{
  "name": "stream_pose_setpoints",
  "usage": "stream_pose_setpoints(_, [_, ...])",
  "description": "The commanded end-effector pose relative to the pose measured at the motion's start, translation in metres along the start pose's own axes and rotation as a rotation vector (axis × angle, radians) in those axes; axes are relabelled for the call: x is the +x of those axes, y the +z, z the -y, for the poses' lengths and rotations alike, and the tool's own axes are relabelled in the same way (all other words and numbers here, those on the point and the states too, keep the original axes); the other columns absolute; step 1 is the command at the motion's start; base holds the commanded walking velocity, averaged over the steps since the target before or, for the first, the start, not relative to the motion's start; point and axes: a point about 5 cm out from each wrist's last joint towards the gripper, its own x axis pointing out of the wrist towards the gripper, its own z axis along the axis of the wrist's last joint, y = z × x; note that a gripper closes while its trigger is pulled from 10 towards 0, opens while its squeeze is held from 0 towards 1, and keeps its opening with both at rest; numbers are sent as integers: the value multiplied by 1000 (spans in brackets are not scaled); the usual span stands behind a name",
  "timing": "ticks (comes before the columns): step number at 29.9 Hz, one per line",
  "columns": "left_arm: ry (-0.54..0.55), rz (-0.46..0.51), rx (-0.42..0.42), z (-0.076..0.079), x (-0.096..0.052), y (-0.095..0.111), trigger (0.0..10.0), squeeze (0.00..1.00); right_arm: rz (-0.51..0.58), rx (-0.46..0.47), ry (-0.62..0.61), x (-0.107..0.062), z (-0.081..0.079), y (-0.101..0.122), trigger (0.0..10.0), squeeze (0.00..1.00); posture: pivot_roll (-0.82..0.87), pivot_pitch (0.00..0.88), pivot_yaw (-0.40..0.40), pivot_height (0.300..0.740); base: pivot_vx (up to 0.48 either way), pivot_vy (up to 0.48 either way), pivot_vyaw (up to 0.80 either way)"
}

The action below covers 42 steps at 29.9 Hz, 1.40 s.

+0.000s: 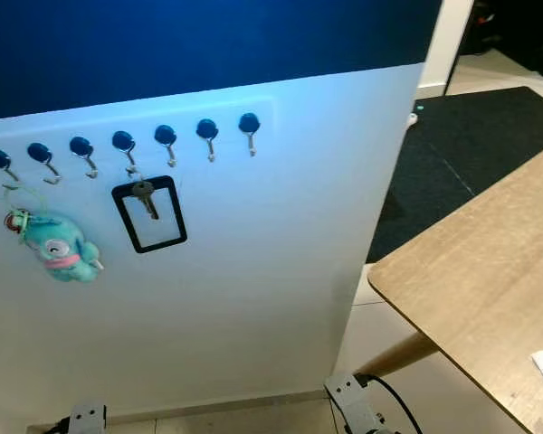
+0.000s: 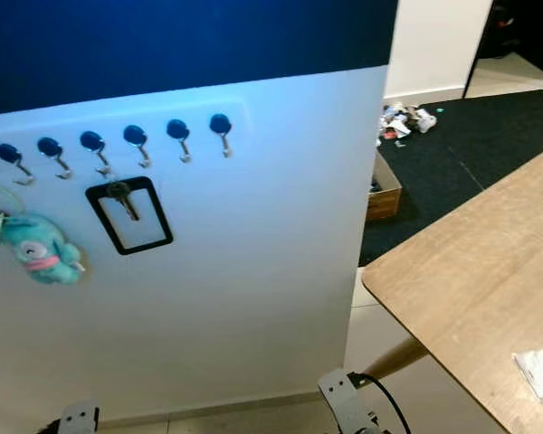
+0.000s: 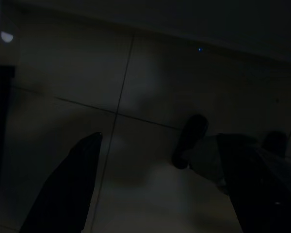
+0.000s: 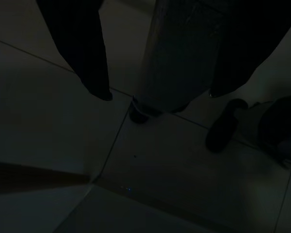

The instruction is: Hang keys on a hook

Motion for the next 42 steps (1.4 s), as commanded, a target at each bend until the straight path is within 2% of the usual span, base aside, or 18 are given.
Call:
stream_pose_setpoints(1, [4,-34,24,3,-1,-11,10000,0,-193,-3,47,-6,-14,-48,10000,0,-94,72,88,740,-360,0,0])
stream_pose_setpoints(9, [-7,-40,28,8,0,-13,10000,0,-195,-6,45,-6,-14,-48,10000,0,-94,72,88,740,-355,0,0])
stream_pose_setpoints(31, [-9,-37,63,5,0,-8,10000,0,-195,-8,49,-6,-16,-48,10000,0,-95,65,98,740,-361,0,0])
stream_pose_setpoints(42, [-16,-51,67,6,0,-14,10000,0,-196,-6,50,-6,-17,-49,10000,0,-91,75,99,740,-391,0,0])
